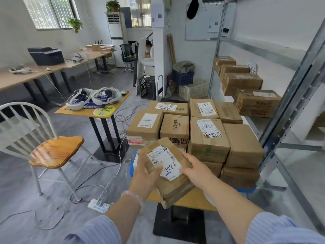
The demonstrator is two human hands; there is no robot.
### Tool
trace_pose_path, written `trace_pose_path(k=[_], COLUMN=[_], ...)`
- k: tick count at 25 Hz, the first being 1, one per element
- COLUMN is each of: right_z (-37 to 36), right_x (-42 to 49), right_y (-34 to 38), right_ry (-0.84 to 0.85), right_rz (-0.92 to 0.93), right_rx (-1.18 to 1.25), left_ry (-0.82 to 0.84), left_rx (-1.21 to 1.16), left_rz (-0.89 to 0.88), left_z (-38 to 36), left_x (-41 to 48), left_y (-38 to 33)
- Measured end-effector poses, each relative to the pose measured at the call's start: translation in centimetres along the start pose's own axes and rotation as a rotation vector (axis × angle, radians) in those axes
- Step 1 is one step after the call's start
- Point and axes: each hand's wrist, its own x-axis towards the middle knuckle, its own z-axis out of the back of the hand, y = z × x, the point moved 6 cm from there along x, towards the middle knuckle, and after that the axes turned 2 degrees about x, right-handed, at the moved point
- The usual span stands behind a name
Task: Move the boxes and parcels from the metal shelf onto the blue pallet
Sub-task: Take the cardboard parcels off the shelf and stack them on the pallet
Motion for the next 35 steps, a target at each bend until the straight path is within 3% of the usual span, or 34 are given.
trace_pose_path(k=[3, 6, 12, 16, 26, 31, 35], right_z=[0.1, -0.4, 0.2, -0.2, -2.8, -3.7, -3.6], right_x=[2.5, 4.8, 8.3, 9.0, 10.4, 11.1, 11.0], right_y=[1.0, 2.0, 3.7, 3.6, 2.0, 2.4, 2.5], right_ry=[0.094, 0.133, -0.164, -0.22, 0.003, 0.098, 0.079], right_rz=[0.011, 0.03, 0.136, 0.187, 0.227, 0.301, 0.339], right_rx=[0.035, 0.033, -0.269, -0.438, -0.821, -0.867, -0.896], left_ry=[-0.134, -0.114, -0.145, -0.155, -0.122, -0.083, -0.051], left_rx=[-0.057, -0.039, -0.132, -0.216, -0.115, -0.027, -0.025], left_rz=[0.052, 0.163, 0.203, 0.25, 0.244, 0.159, 0.085], left_z=[2.9, 4.3, 4.9, 3.9, 2.2, 2.1, 1.6], left_x=[3.3, 6.7, 11.0, 12.2, 13.3, 13.5, 13.2], left_y=[-0.3, 0.4, 2.2, 3.3, 4.0, 3.3, 2.8])
